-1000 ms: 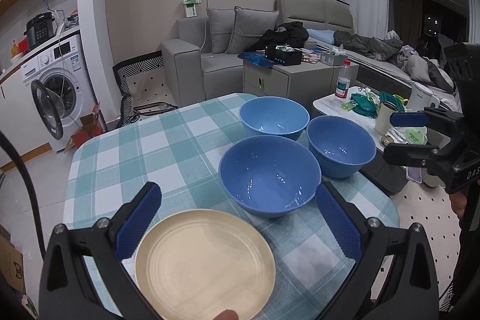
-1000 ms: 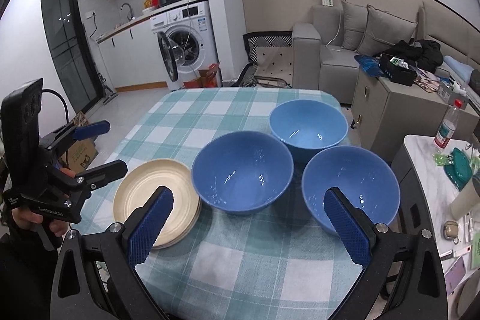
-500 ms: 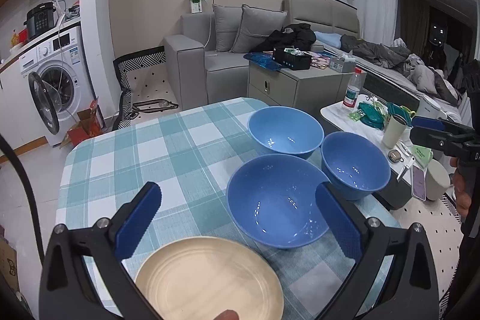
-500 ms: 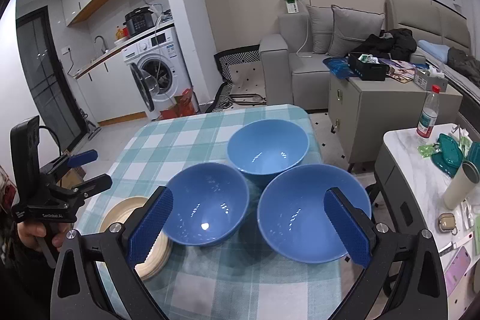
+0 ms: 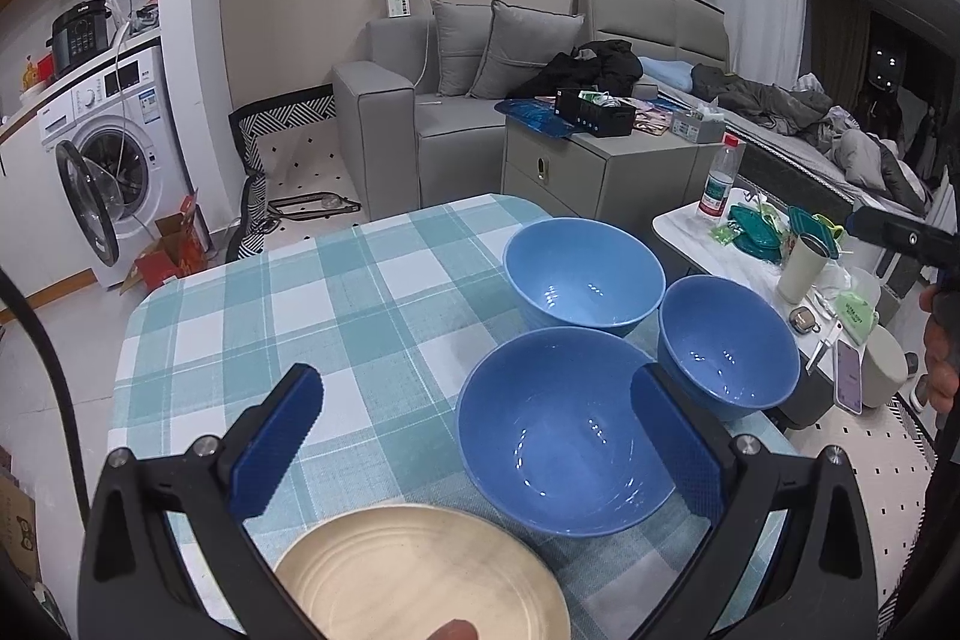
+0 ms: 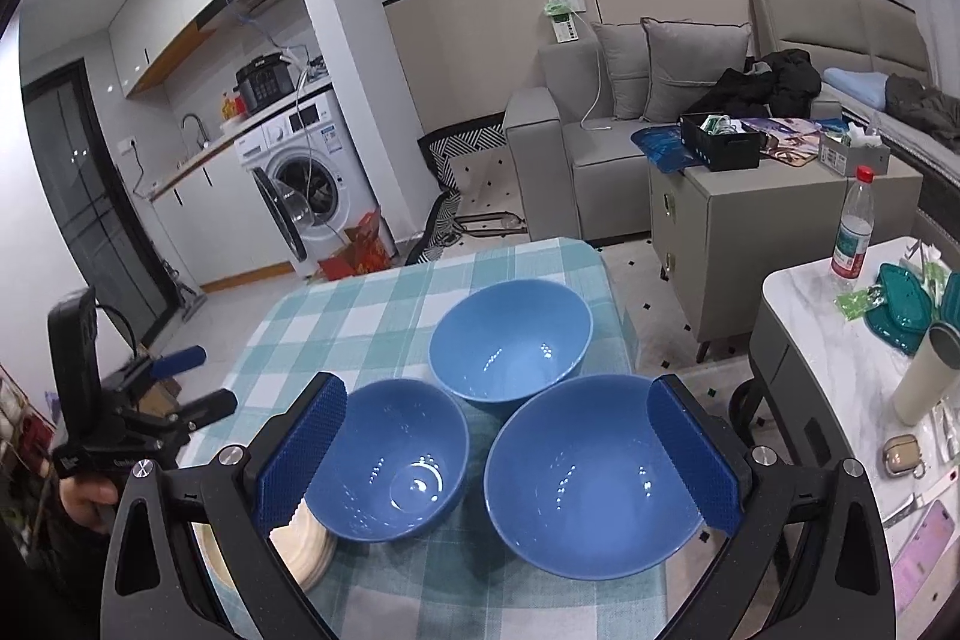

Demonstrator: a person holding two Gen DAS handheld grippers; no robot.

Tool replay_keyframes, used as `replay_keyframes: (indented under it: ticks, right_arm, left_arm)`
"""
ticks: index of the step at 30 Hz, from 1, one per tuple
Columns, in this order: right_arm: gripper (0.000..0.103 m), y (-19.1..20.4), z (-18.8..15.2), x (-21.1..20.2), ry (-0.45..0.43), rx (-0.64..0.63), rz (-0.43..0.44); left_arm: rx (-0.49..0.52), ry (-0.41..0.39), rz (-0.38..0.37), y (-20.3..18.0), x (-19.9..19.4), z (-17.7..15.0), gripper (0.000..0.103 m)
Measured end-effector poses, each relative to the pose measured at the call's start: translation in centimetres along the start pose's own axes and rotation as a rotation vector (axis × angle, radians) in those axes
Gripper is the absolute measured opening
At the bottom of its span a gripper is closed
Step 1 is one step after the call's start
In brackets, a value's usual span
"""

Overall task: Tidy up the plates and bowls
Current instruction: 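Pull both open grippers back and move them toward the blue bowls, then position the left gripper at one blue bowl rim while the right gripper reaches another bowl rim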

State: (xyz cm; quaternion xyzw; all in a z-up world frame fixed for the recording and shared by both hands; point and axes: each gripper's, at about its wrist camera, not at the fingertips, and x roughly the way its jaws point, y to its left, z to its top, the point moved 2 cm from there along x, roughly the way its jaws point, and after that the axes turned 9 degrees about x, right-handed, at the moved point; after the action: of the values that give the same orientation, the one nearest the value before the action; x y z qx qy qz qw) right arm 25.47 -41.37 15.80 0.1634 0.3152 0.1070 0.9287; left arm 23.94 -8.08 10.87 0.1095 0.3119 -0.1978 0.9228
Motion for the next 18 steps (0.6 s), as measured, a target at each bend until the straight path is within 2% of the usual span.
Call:
replay_keyframes:
  ticks: [7, 18]
  right_arm:
    - [0.102, -1.5, 1.8, -0.7, -0.017, -0.001, -0.023]
    - [0.102, -2.1, 2.8, 3.8, 0.087, -0.014, -0.028]
  left_arm:
    - [-0.001, -0.007, 0.002, -0.1, 0.4, 0.9, 0.103]
    - [-0.017, 0.040, -0.004, 0.1, 3.6, 2.3, 0.103]
